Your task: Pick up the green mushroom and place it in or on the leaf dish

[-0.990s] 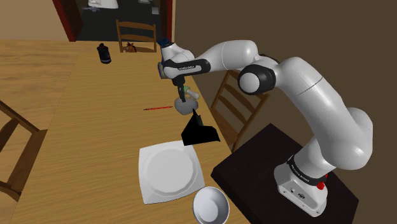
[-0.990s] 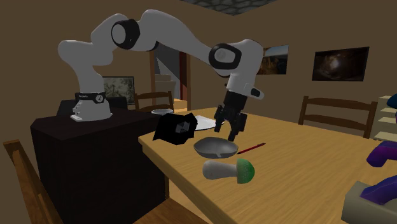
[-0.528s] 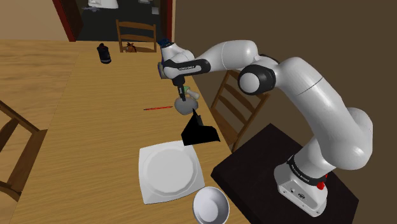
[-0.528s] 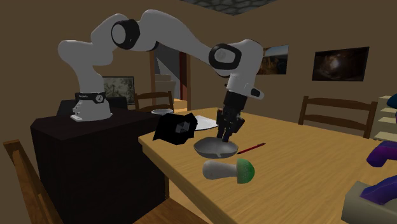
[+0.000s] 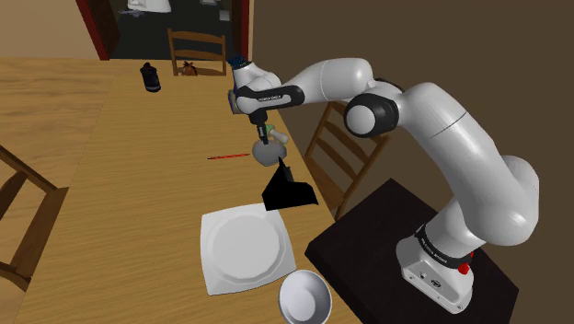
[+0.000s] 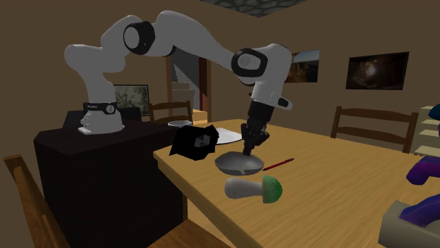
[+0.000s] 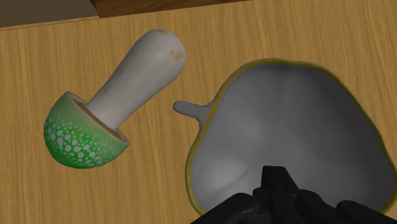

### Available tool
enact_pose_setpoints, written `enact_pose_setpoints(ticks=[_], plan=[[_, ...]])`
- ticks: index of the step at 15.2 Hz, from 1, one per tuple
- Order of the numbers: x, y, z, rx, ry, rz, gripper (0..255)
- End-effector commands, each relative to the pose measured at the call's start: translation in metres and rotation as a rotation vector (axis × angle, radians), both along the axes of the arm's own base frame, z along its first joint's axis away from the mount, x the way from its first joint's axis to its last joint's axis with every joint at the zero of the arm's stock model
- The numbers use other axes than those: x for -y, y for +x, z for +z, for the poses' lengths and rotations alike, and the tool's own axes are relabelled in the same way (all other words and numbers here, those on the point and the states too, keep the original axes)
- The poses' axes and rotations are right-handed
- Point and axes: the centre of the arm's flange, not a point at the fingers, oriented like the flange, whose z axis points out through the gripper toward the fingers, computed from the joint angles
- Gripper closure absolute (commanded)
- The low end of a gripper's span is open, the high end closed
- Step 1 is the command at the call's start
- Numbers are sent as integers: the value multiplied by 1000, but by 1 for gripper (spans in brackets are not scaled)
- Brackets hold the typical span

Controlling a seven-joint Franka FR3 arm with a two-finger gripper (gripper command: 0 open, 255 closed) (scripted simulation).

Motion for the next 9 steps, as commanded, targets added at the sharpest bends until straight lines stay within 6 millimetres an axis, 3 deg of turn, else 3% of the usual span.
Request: enact_pose_setpoints(ticks=[1,9], plan=[[0,0,0,0,0,0,0],[102,34,-4,245,37,-460,0]])
